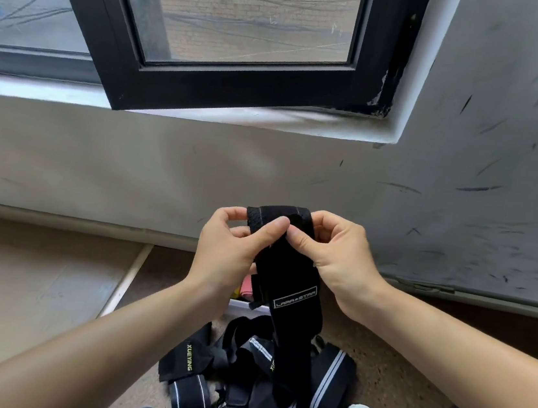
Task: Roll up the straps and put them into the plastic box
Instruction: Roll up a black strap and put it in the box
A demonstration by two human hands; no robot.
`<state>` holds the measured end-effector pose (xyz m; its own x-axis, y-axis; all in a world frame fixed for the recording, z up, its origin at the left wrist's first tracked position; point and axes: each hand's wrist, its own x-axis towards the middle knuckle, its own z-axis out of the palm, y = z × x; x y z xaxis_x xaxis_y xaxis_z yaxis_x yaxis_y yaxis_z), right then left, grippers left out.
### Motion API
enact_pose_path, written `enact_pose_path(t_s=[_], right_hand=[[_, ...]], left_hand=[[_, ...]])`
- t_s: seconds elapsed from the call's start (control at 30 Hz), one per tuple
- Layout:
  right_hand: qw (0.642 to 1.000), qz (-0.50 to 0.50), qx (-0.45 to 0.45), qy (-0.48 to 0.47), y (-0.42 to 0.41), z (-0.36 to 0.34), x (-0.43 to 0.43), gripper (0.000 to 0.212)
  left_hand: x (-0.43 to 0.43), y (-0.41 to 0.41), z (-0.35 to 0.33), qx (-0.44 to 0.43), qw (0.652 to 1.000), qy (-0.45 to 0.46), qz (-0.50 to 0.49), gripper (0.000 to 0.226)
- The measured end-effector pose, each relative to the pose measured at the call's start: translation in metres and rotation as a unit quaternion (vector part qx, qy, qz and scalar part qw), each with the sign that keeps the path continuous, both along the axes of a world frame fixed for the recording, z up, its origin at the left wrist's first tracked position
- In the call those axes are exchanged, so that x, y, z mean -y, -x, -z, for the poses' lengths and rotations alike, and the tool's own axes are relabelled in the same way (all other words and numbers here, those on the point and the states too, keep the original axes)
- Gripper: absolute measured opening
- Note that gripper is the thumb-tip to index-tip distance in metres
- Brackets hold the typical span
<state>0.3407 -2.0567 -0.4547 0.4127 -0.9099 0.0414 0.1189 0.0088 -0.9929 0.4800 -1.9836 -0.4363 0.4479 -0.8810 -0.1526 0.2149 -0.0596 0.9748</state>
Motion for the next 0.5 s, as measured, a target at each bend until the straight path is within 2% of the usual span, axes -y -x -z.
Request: enact_pose_path(t_s=[0.1,0.33,0.5], right_hand=[[1.000,-0.001,-0.003,-0.003,0.0017,-0.0021,0.0003,0.015],[1.000,0.003,-0.012,0.012,-0.0008,0.0013,-0.0018,0.017],[0.997,0.052,-0.043,0.037,-0.0059,0.0040,-0.0031,0.033]], left_hand=[[-0.0004,0.0000,-0.0005,-0.004,1.000,0.000,0.012,0.065],[-0.0018,0.0025,0.0008,-0.007,0.999,0.016,-0.028,0.029],[-0.0024,0.0056,0.0017,0.001,0.999,0.027,-0.030,0.018]])
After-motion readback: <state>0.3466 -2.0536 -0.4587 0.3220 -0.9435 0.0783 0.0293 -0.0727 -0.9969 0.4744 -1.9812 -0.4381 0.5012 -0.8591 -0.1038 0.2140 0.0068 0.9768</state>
